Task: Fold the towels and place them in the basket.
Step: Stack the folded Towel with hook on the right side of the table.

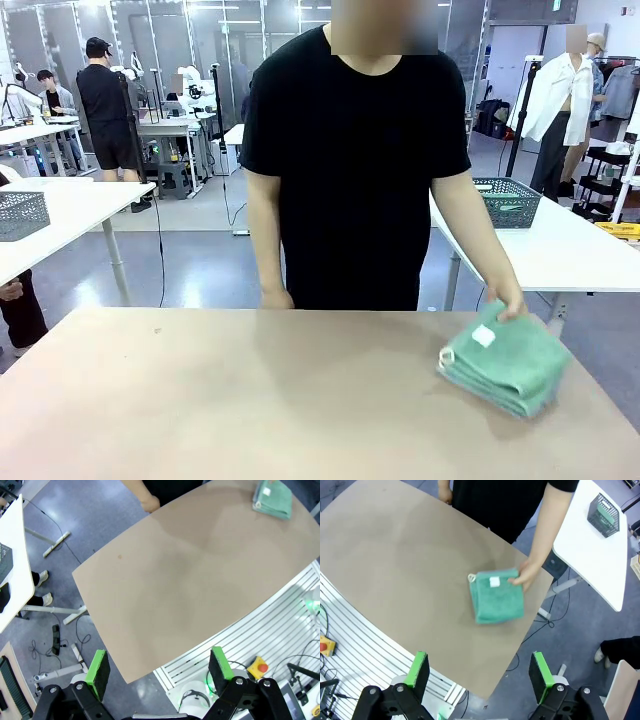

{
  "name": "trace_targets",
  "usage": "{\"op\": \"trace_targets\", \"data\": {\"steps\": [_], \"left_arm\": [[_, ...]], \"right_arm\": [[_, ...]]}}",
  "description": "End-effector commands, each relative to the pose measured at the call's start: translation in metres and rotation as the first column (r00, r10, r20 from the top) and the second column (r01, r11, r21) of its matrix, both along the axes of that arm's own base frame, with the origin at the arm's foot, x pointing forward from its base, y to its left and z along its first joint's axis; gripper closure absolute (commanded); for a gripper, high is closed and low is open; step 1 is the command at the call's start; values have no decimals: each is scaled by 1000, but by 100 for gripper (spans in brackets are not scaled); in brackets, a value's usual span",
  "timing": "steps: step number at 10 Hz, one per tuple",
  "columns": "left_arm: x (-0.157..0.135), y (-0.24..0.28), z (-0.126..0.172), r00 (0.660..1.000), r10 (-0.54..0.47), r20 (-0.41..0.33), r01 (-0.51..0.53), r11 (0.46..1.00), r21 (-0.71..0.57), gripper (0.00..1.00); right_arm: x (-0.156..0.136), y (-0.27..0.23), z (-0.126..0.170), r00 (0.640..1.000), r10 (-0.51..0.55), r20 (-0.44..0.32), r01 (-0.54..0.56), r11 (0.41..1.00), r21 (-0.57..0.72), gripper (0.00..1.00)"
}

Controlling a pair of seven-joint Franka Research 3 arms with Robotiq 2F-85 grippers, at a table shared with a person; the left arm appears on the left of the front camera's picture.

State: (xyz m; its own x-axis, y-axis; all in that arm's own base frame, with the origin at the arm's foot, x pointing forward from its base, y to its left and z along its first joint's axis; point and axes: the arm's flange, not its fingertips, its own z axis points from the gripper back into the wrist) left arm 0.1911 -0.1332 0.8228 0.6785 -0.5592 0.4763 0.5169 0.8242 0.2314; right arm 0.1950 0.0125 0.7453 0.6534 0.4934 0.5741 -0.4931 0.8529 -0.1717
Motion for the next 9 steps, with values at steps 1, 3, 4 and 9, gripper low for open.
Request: {"op": "trace_targets", "data": {"steps": [1, 3, 4, 9], "left_arm": [[-1, 0, 2, 1000, 2, 2, -2, 1000, 5, 0], [-1, 0, 2, 1000, 2, 2, -2, 1000, 5, 0], [-1, 0, 2, 1000, 2, 2, -2, 1000, 5, 0], [-1, 0, 2, 1000, 2, 2, -2, 1000, 5, 0]], "right_arm": [[-1, 1, 0, 1000, 2, 6, -2, 1000, -2, 0], [-1, 1, 0, 1000, 2, 6, -2, 1000, -2, 0], [-1, 1, 0, 1000, 2, 6, -2, 1000, -2, 0], [-1, 1, 0, 1000, 2, 6, -2, 1000, -2, 0]]}}
